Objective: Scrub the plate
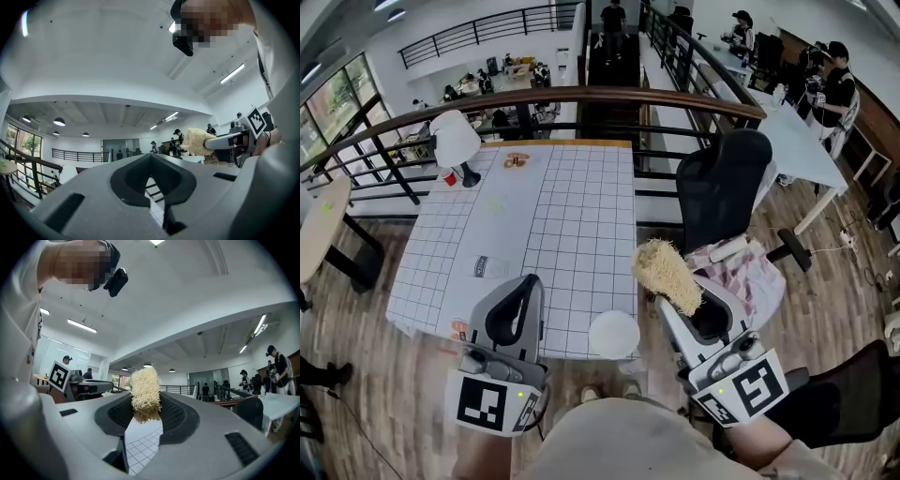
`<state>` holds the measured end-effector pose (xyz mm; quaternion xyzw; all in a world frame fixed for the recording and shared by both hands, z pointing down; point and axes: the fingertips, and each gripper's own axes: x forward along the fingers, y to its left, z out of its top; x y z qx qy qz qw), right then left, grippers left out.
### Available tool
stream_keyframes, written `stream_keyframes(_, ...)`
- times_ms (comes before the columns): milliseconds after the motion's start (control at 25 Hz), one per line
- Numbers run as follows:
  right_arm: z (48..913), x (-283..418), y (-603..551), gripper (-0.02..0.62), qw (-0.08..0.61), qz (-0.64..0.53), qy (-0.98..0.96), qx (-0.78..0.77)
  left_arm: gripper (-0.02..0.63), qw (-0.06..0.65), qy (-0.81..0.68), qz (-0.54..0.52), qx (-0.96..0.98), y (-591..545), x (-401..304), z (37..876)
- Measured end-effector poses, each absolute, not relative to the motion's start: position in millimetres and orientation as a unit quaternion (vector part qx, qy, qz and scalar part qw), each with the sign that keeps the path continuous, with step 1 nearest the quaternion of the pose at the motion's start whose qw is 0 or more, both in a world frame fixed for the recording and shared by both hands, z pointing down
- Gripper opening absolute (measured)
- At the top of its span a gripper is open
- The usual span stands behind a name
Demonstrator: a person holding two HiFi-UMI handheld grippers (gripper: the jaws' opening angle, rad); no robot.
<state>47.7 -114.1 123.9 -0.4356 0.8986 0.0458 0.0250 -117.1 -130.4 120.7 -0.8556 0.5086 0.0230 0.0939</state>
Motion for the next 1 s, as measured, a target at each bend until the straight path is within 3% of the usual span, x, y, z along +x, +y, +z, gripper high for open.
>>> stream_keyframes(200,130,47,-120,0.141,-0.004,0.055,0.897,-0.438,0.014,0.083,0.504,0.008,-0.859,-136,-112,129)
stream_keyframes(1000,138,44,-135,0.141,-0.003,0.041,0.906,-0.422,0.014,0.053,0.504,0.004,-0.862,-150,-106,144)
